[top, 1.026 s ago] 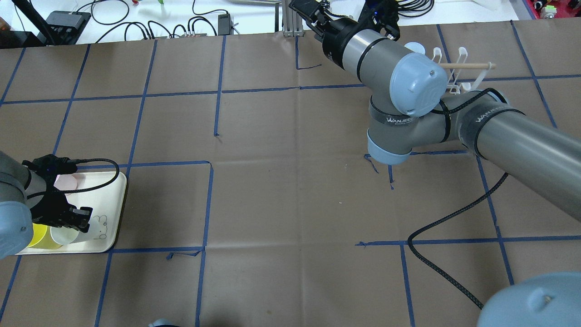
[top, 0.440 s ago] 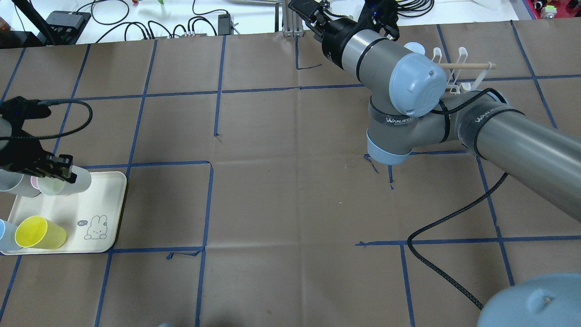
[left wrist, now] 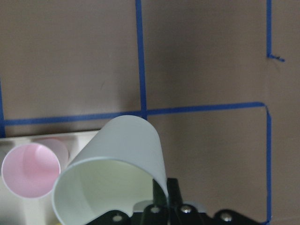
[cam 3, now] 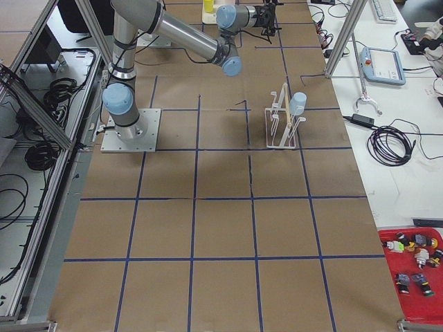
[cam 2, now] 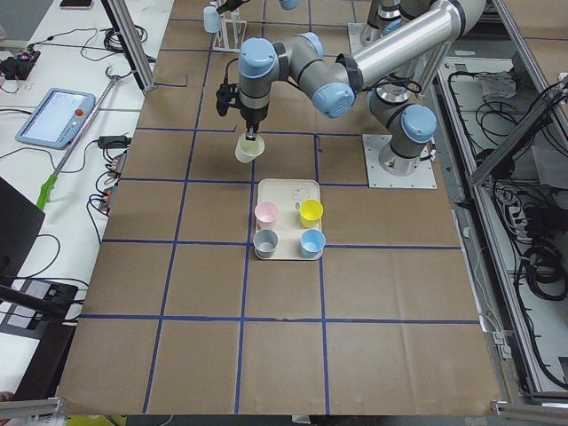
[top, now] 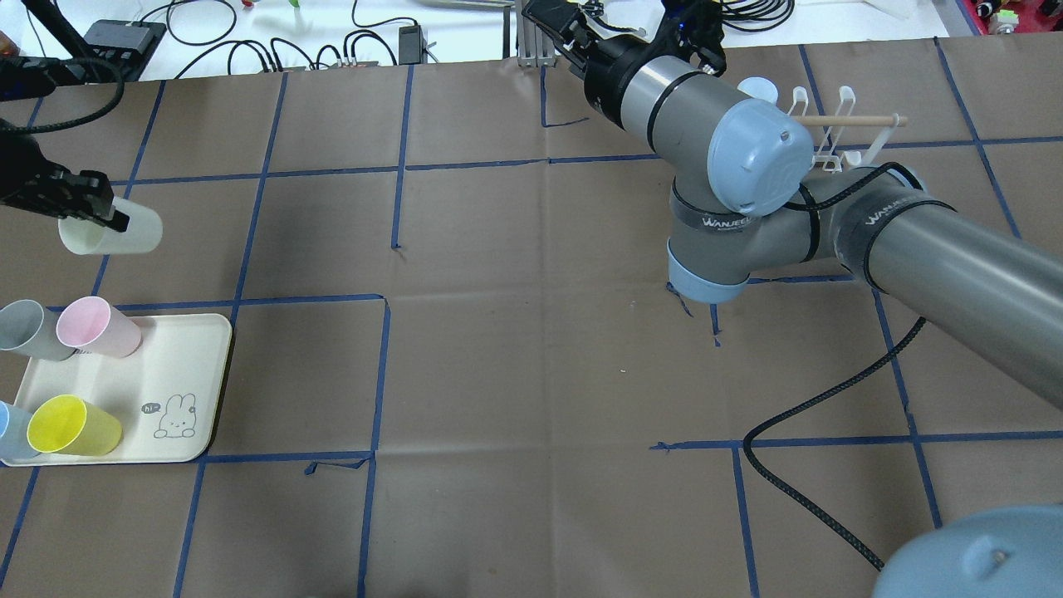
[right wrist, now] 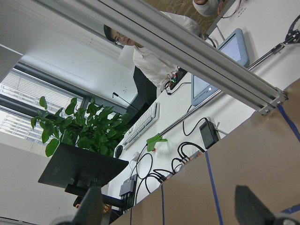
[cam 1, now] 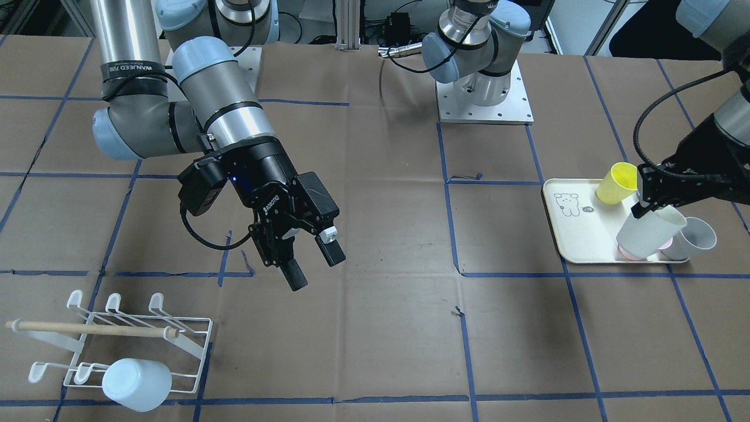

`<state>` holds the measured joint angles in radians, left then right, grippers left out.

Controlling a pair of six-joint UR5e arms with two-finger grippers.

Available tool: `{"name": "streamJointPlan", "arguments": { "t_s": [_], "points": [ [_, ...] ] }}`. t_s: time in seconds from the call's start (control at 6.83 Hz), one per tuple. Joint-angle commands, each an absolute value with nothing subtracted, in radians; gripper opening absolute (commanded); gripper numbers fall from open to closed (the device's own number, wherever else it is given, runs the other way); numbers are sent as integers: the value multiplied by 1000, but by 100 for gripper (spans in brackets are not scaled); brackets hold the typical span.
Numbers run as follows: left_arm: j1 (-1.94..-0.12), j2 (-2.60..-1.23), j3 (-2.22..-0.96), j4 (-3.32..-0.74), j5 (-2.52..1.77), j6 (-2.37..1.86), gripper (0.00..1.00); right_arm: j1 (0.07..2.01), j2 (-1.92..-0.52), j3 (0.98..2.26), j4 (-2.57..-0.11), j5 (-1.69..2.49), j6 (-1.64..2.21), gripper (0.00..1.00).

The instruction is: Transfer IKEA cup to right arm and place on rack

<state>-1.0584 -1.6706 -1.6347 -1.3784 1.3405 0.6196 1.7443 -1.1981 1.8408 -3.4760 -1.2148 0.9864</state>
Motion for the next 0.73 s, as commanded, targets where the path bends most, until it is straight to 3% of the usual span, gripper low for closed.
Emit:
{"name": "streamJointPlan", "arguments": {
  "t_s": [0.0,0.59],
  "points": [
    [-1097,-1730,-1563,-1324,1095,640,0,1746,-1206,1842,-3476,-1213,988,100],
    [-1150,-1692,-1754,-963,722,690,0,1723,-1342,2014,-3478,-1213,1063,100]
  ]
}}
